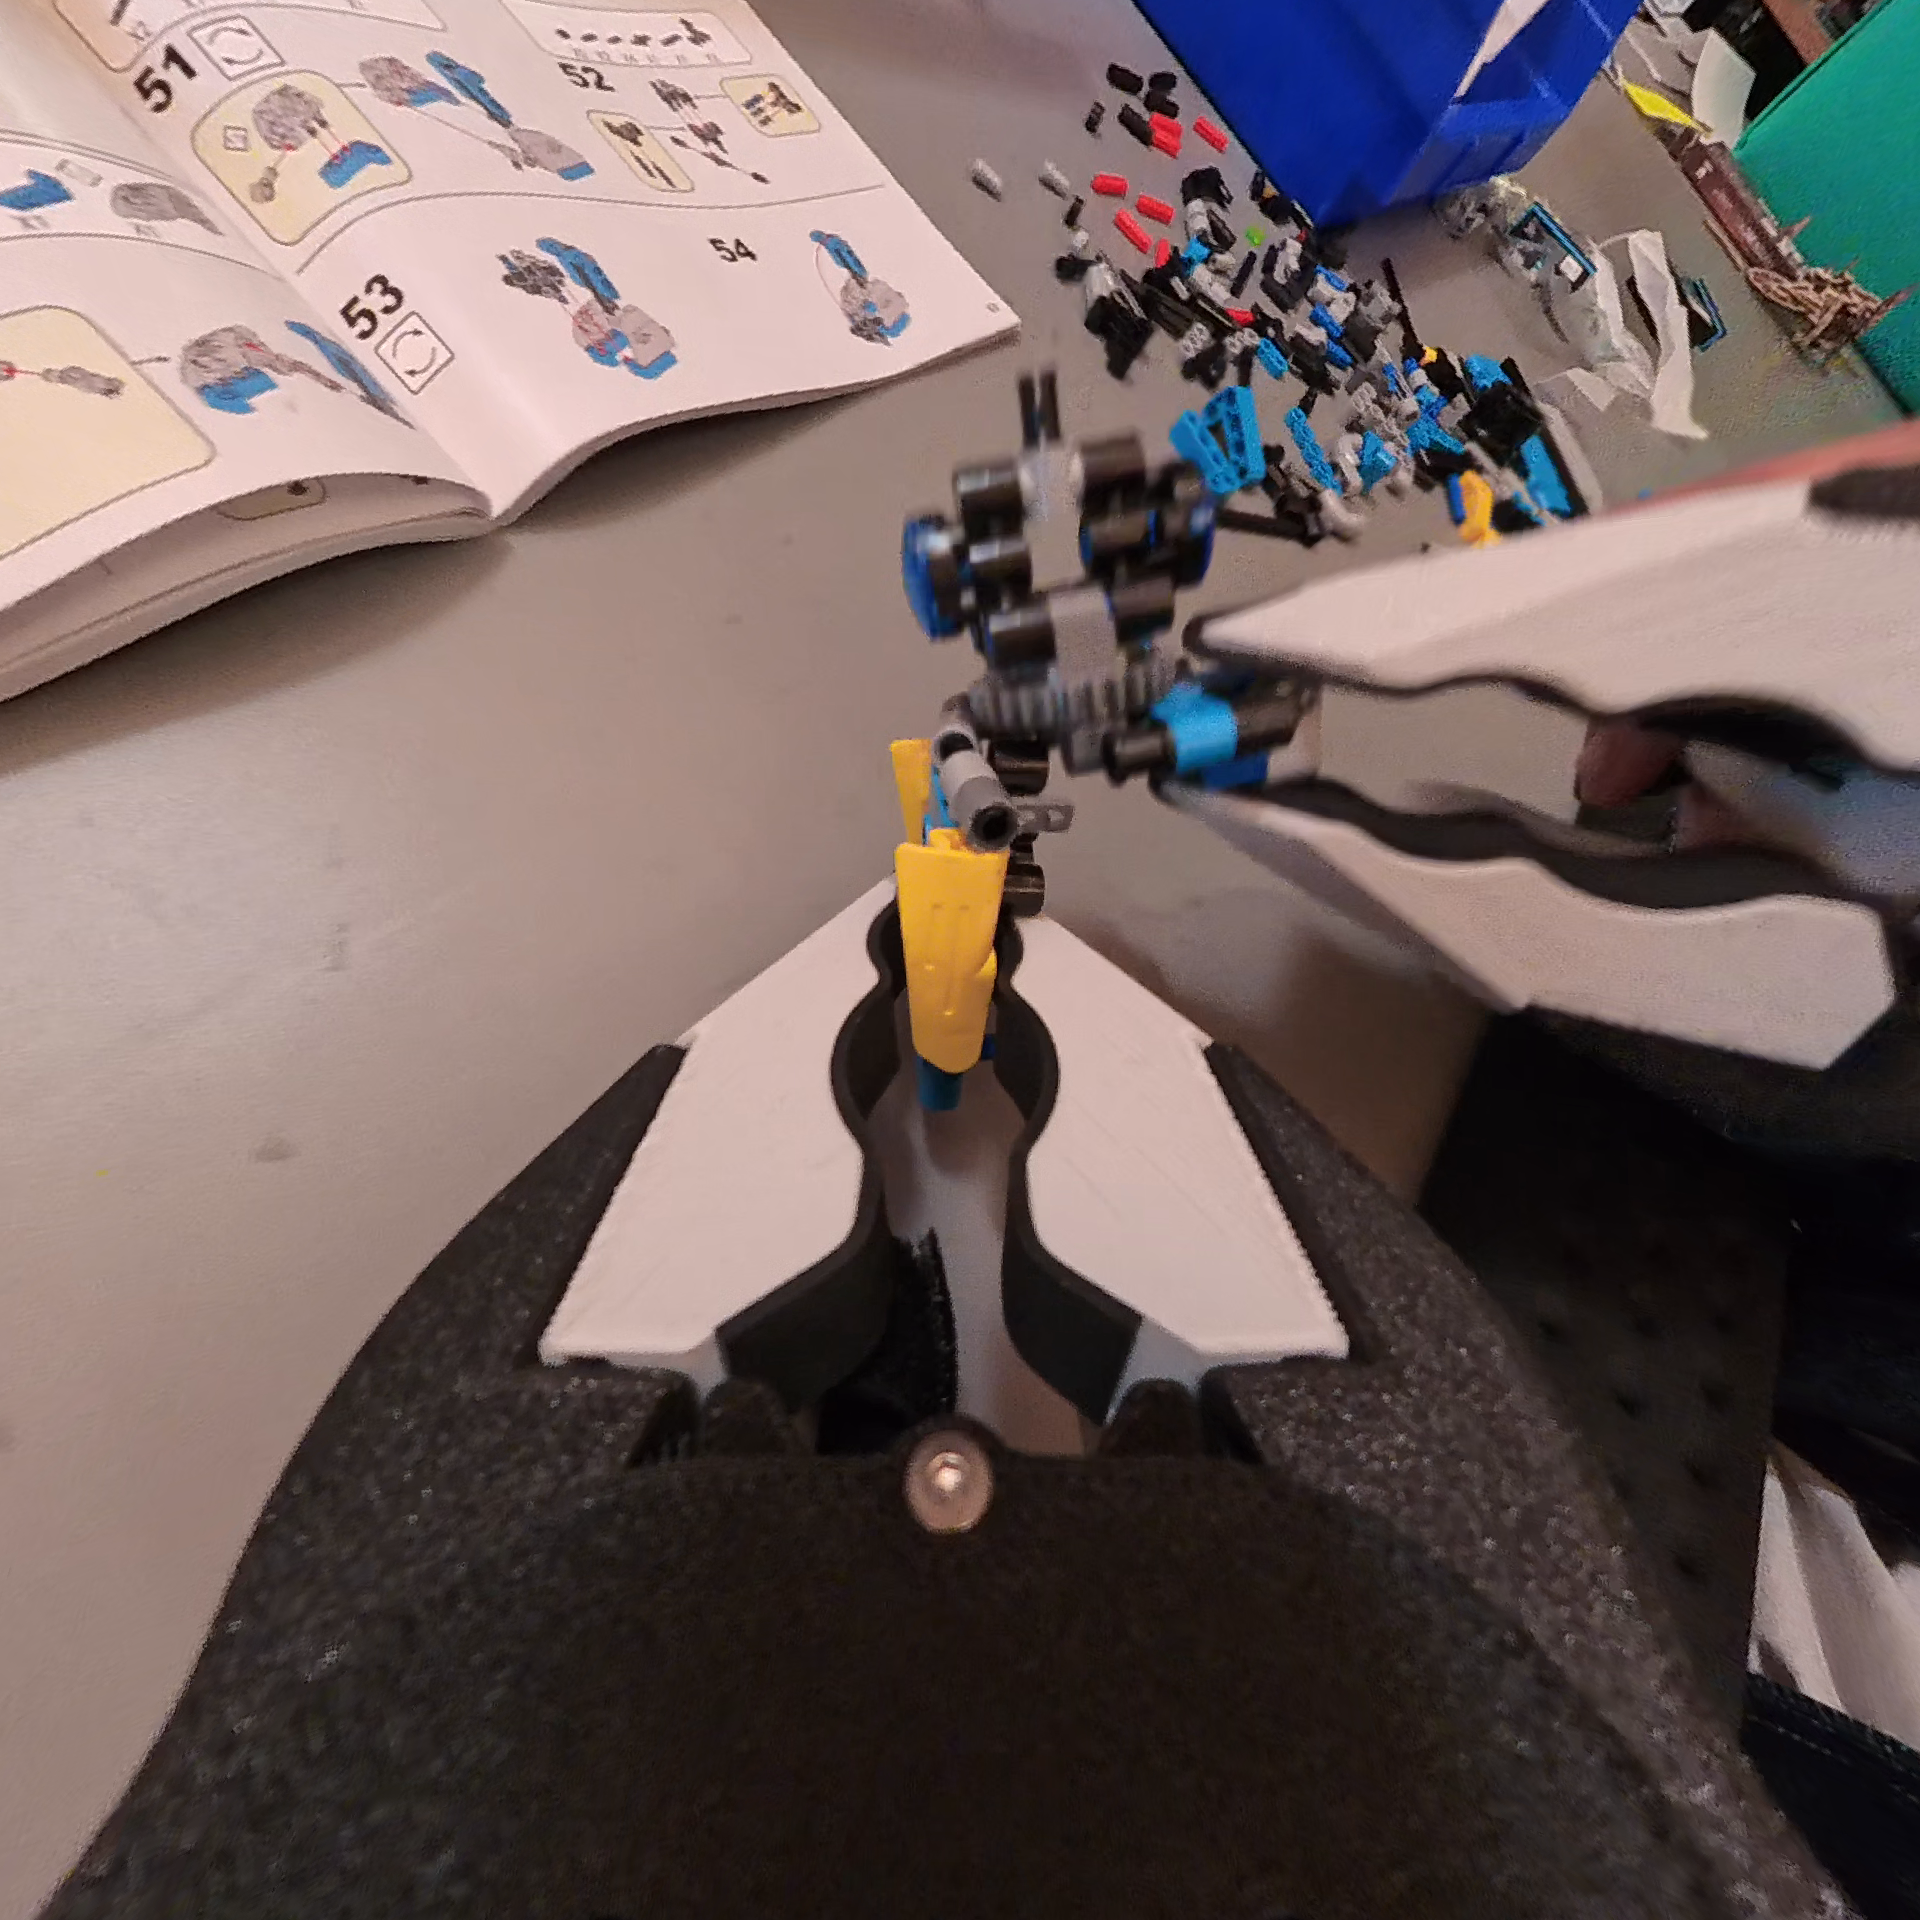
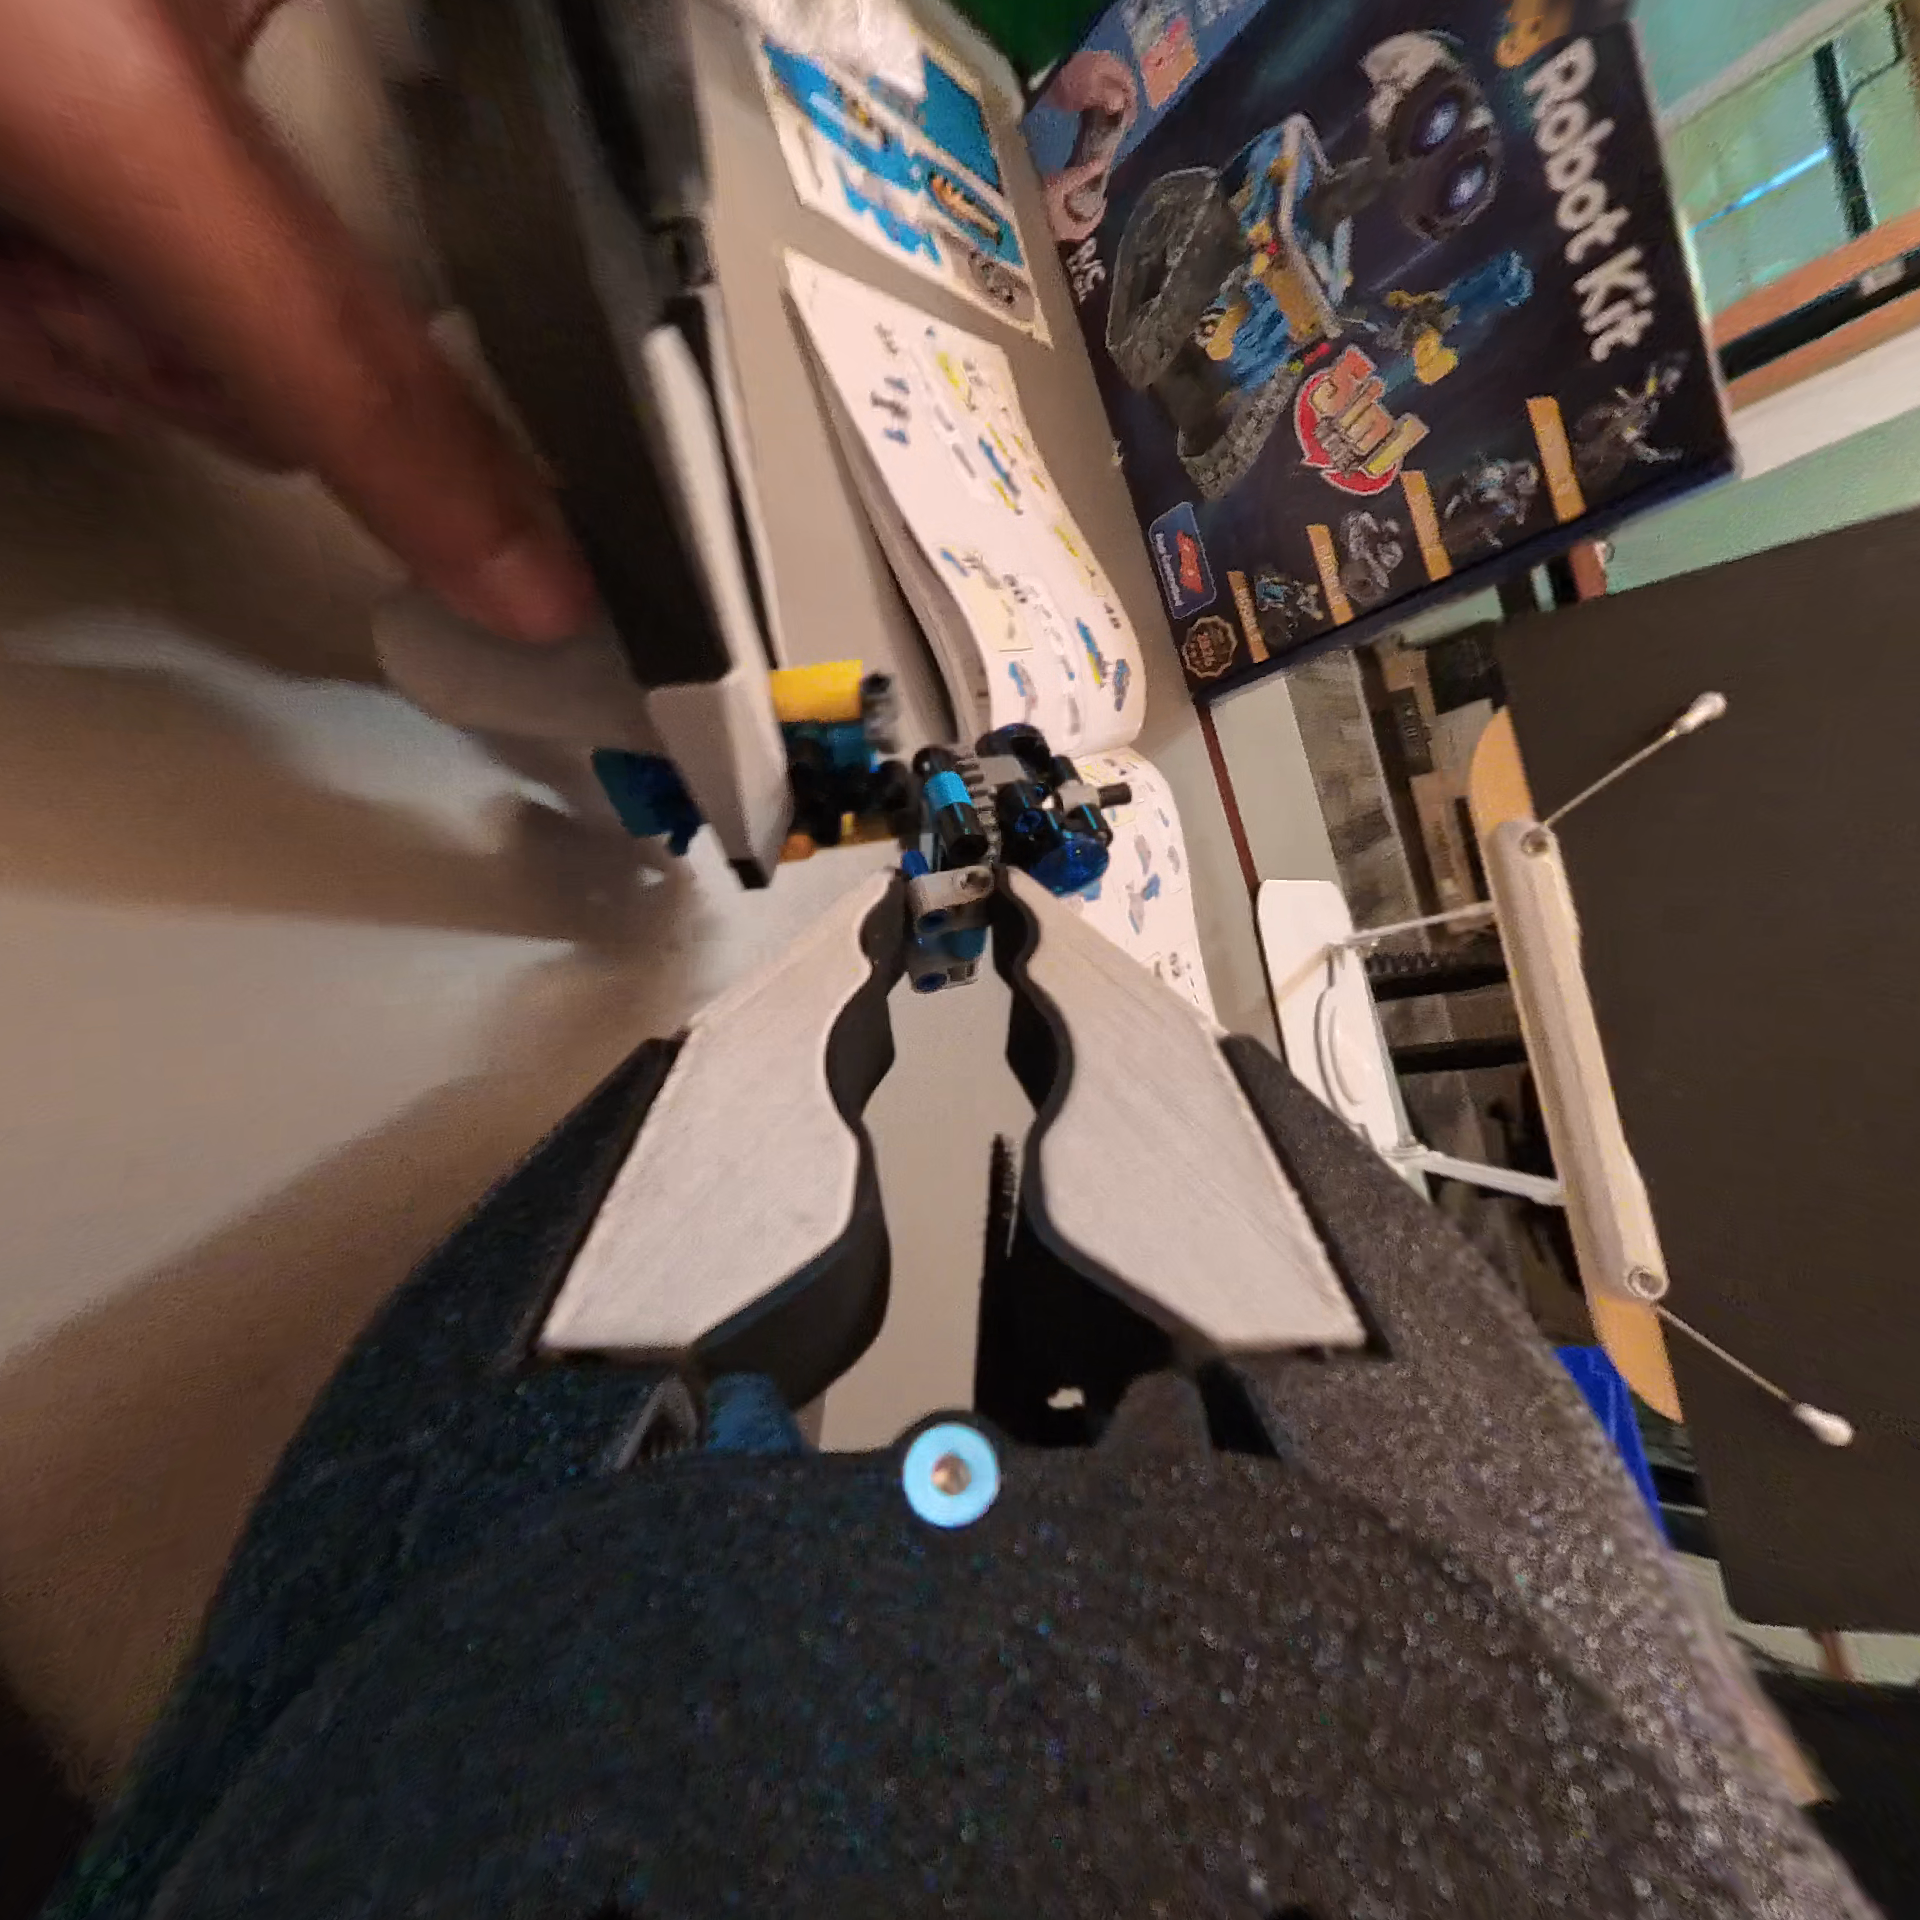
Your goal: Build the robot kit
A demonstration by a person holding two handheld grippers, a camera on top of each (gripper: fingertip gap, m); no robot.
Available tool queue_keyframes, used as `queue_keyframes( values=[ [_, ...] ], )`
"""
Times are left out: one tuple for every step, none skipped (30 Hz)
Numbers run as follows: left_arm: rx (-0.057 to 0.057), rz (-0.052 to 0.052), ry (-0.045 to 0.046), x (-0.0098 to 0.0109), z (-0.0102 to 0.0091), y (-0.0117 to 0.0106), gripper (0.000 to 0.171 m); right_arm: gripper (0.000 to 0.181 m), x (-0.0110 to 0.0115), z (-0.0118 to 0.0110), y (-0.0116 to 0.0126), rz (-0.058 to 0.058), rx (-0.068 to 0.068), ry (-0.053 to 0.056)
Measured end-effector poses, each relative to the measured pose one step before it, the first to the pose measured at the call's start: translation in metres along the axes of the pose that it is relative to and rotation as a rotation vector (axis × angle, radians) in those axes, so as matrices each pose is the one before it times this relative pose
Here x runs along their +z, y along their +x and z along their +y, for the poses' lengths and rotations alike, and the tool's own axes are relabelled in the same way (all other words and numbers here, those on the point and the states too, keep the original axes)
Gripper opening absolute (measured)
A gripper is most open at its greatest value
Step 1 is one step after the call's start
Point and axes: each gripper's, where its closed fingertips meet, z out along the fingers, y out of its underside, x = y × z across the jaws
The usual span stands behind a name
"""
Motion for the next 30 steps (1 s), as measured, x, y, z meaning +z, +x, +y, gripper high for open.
queue_keyframes(
  values=[
    [-0.0095, -0.0055, 0.00026, -0.00027, 0.00005, -0.00223, 0.011, 0.015, 0.00158, 0.00075, -0.00438, 0.0063, -0.0233, -0.009],
    [-0.0102, 0.0041, -0.0028, 0.00035, 0.00072, -0.00048, 0.011, 0.015, 0.00017, -0.00061, -0.00124, 0.0197, -0.0142, -0.006],
    [-0.0064, 0.0101, -0.00375, 0.00069, 0.00069, 0.00108, 0.011, 0.015, -0.00032, -0.00181, -0.00038, 0.0143, -0.0101, -0.0014],
    [-0.0019, 0.0063, -0.00246, 0.00059, 0.00026, 0.00116, 0.01, 0.014, 0.00025, -0.00124, -0.00014, 0.0111, -0.0057, -0.0038],
    [0.0019, -0.0025, -0.00326, 0.00061, 0.00037, 0.00019, 0.011, 0.014, 0.0014, 0.00023, -0.00073, 0.0105, -0.0172, -0.0105],
    [0.003, -0.0051, -0.0057, 0.00073, 0.00092, -0.00044, 0.011, 0.015, 0.0023, 0.00252, -0.00031, 0.0213, -0.0403, -0.0263],
    [-0.001, -0.0001, -0.00515, 0.00053, 0.00082, -0.00002, 0.011, 0.015, 0.0017, 0.00162, 0.00041, 0.0356, -0.0613, -0.0195],
    [-0.005, 0.001, -0.00296, 0.00039, 0.0006, -0.00027, 0.01, 0.015, 0.00038, -0.00169, -0.0007, 0.0306, -0.0584, 0.0028],
    [-0.0001, 0.0012, -0.00002, 0.0, 0.0, 0.00017, 0.01, 0.015, -0.00028, -0.00343, -0.00045, 0.0261, -0.0392, 0.0131],
    [0.0087, -0.0055, -0.00324, 0.00011, 0.00044, -0.00006, 0.011, 0.015, 0.00021, -0.00136, -0.00057, 0.0146, -0.0152, -0.0038],
    [0.0085, -0.0094, -0.00021, -0.00008, 0.00006, -0.00078, 0.011, 0.015, 0.00051, 0.00042, -0.00019, 0.0009, 0.0069, -0.0088],
    [0.0011, -0.0011, 0.00069, -0.00021, -0.00022, -0.00032, 0.01, 0.015, 0.00023, -0.00021, -0.00025, -0.0122, 0.0269, 0.008],
    [0.0002, 0.003, -0.00196, 0.00017, 0.00049, 0.00022, 0.01, 0.015, 0.00009, 0.00017, -0.00031, -0.0187, 0.0305, 0.0108],
    [0.0051, -0.0017, -0.00209, 0.00016, 0.00035, 0.00016, 0.011, 0.015, 0.00047, 0.00079, -0.00047, -0.0155, 0.0228, 0.0088],
    [0.0157, -0.007, 0.0007, -0.00004, -0.00029, 0.00012, 0.011, 0.015, 0.00073, 0.00174, 0.0005, -0.0031, 0.0121, 0.0001],
    [0.029, -0.0122, 0.00005, -0.00009, -0.00046, 0.00037, 0.011, 0.015, 0.00074, 0.00164, 0.00055, 0.0025, 0.0029, -0.0035],
    [0.0369, -0.0182, 0.00066, -0.00023, -0.00089, 0.00003, 0.011, 0.015, 0.00028, -0.00016, 0.00096, 0.0063, 0.0002, 0.0061],
    [0.0382, -0.0241, -0.00239, -0.00012, -0.00035, -0.00093, 0.01, 0.015, 0.00027, -0.00034, 0.00057, 0.0025, 0.0056, 0.0101],
    [0.0283, -0.0233, -0.00672, 0.00008, 0.00072, -0.00172, 0.01, 0.014, 0.00023, -0.00093, -0.00113, -0.0124, 0.0088, 0.0187],
    [0.0127, -0.0048, -0.0041, 0.00031, 0.00067, 0.00014, 0.011, 0.014, 0.00037, 0.00026, -0.00056, -0.0142, 0.0104, 0.0178],
    [-0.0035, 0.0086, -0.00133, 0.00038, 0.0002, 0.00108, 0.01, 0.015, 0.00023, 0.00034, 0.00001, -0.0132, 0.0232, 0.0172],
    [-0.0107, 0.0102, -0.00142, 0.00033, 0.00027, 0.00076, 0.011, 0.015, -0.00037, -0.00013, -0.00001, -0.0147, 0.0201, 0.0162],
    [-0.0143, 0.0084, -0.00554, 0.00055, 0.0011, 0.00014, 0.011, 0.015, -0.00042, 0.0, -0.00028, -0.0126, 0.017, 0.0095],
    [-0.0151, 0.0031, -0.00994, 0.00095, 0.00193, -0.00081, 0.011, 0.015, 0.00002, -0.00013, -0.00157, -0.0157, 0.017, 0.0053],
    [-0.0129, -0.0031, -0.01002, 0.00083, 0.00205, -0.00172, 0.011, 0.015, 0.00029, 0.00067, -0.00199, -0.0133, 0.0074, -0.0056],
    [-0.0121, -0.0018, 0.00136, -0.0001, 0.0, -0.00129, 0.012, 0.015, 0.00031, 0.00152, -0.00017, 0.0016, -0.0055, -0.0122],
    [-0.0087, -0.0059, 0.0072, -0.00101, -0.00105, -0.00204, 0.012, 0.015, -0.00027, 0.00045, 0.00091, 0.0077, -0.0101, -0.0028],
    [-0.0099, -0.0027, 0.00701, -0.00108, -0.00094, -0.00173, 0.011, 0.015, -0.00099, -0.001, 0.00054, 0.0026, -0.0015, 0.0083],
    [-0.0106, 0.0, 0.01002, -0.00108, -0.00133, -0.00126, 0.011, 0.015, -0.0011, 0.00075, 0.00211, 0.0081, 0.0055, 0.0019],
    [-0.0021, 0.0031, 0.01392, -0.00145, -0.00216, -0.00041, 0.011, 0.015, -0.00069, 0.00347, 0.00308, 0.0084, 0.006, -0.0098]
  ],
)
